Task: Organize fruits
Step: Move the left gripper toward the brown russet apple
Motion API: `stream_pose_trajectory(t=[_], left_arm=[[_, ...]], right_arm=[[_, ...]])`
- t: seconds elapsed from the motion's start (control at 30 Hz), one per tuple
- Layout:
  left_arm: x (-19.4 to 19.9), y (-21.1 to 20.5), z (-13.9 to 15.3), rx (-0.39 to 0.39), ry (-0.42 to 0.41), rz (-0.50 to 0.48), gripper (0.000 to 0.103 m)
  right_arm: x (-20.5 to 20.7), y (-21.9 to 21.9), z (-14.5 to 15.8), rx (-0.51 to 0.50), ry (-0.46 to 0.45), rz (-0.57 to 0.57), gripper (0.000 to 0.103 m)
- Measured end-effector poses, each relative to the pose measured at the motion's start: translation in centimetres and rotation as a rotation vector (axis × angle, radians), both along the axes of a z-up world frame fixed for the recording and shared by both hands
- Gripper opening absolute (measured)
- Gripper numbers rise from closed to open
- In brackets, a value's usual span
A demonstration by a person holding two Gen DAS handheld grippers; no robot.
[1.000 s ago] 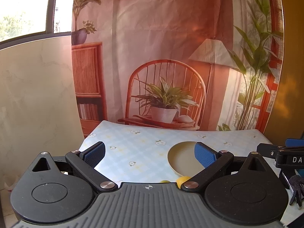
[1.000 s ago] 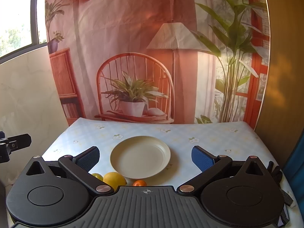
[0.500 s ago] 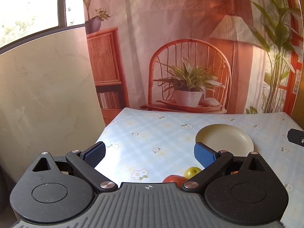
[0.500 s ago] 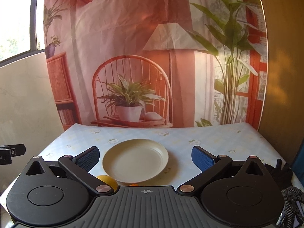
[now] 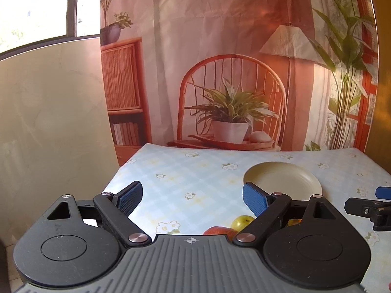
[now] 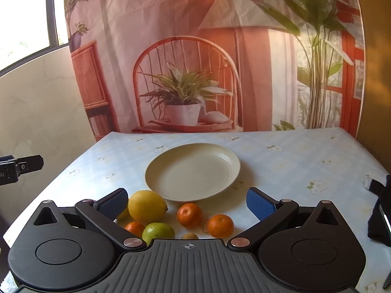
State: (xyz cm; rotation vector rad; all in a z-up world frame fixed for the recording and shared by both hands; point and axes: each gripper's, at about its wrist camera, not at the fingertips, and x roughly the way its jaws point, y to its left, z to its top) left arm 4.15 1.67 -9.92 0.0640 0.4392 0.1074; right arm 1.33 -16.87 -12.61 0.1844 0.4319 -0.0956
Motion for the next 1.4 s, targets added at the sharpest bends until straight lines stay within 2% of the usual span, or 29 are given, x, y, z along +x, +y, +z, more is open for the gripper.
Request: stream_pose_trajectory(t=[0.1,0.17,0.43,0.73,0.83,0.97,1.1,1.23,1.4], left_arm=[[0.6,0.9,-0.7,-0.103,0.077,-0.040,0.091],[0.7,1.1,-1.3,-0.132,0.120,-0.062,0.091],[-0.1,0.4,-3.3,-0.019,0.224,-0.079,0.093],[-2.2,1.4,-4.4,-0.033,0.283,-0.126,0.093],[-3.1,1.6,-4.8,-0.033,0.265,-0.167,0.088],[-3.5,1.3,-5.5,0.004,0.281,-0.203,0.081],[-3.2,1.0,-5.8,-0.038,0.308,-0.281,0.075],[-3.0,-0.5,-6.5,-0.028,0.326,-0.369,0.073],[-2.0,-2.0,-7.5,-0.029,0.356,-0.424,0.065]], right_arm=[[0.3,0.5,-0.5,0.015,0.038,0.032,0.103],[0.6,0.9,-1.0,0.010,0.077,0.033,0.103],[0.1,2.8,-2.7,-0.036,0.145,0.033,0.103],[-2.1,4.9,-3.8,-0.048,0.172,0.105,0.099],[-2.5,5.3,-4.1,-0.021,0.181,0.147,0.097],[-2.5,6.0,-4.3,-0.011,0.196,0.190,0.094],[-2.3,6.8,-4.7,-0.011,0.239,0.225,0.091],[-2.3,7.1,-5.0,-0.012,0.255,0.246,0.088],[-1.8,7.1,-5.5,-0.015,0.284,0.276,0.085]])
